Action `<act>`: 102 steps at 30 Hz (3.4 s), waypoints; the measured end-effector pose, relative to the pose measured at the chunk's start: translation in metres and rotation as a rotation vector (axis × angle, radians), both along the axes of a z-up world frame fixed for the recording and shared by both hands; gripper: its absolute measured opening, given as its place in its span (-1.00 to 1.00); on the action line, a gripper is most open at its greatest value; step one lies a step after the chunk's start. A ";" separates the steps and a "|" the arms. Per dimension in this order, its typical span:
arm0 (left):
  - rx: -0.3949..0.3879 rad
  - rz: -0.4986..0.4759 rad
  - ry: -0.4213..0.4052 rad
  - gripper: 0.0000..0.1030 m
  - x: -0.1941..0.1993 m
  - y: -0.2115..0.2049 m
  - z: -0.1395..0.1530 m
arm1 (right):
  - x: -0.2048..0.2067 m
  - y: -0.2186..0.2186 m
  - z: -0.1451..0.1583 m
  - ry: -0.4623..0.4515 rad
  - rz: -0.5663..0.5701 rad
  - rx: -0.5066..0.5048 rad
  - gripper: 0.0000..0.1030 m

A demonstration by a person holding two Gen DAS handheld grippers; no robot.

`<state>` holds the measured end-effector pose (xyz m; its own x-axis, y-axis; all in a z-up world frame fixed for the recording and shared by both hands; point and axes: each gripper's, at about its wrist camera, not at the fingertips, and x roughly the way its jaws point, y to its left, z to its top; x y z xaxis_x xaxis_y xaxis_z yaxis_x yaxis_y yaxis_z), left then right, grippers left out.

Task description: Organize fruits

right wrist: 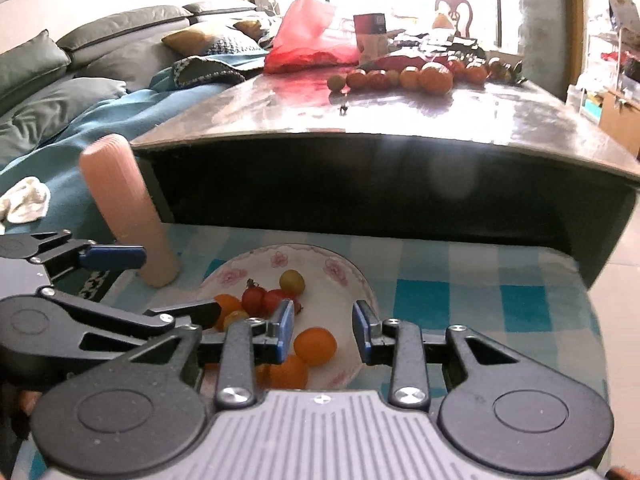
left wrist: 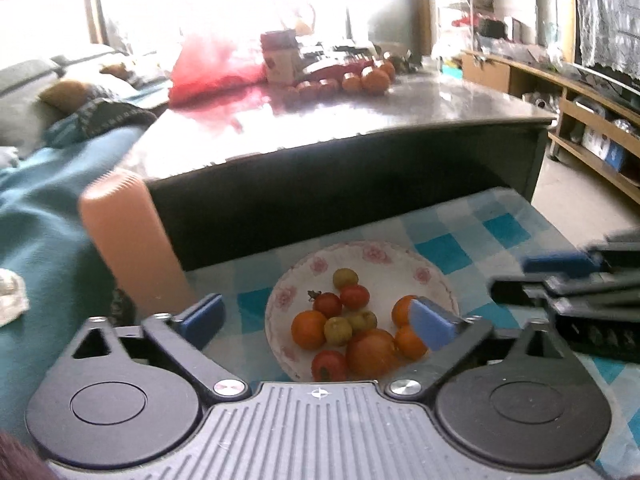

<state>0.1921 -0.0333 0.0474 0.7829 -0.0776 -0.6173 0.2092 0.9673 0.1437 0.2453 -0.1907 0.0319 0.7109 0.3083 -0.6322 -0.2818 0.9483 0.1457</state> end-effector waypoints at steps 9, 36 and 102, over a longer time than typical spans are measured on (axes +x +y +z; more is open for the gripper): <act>0.023 0.004 -0.021 1.00 -0.056 -0.016 0.001 | -0.078 -0.019 0.015 -0.016 -0.072 0.029 -0.07; -0.032 0.042 0.013 1.00 -0.149 -0.008 -0.002 | -0.203 -0.013 0.013 -0.033 -0.101 0.032 0.03; -0.021 0.096 0.147 0.99 -0.222 -0.003 -0.034 | -0.287 0.005 -0.014 0.054 -0.094 -0.052 0.03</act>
<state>-0.0295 -0.0358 0.0131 0.6887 -0.0214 -0.7248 0.1331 0.9863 0.0974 -0.0421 -0.1853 0.0181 0.6995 0.2077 -0.6838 -0.1841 0.9769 0.1084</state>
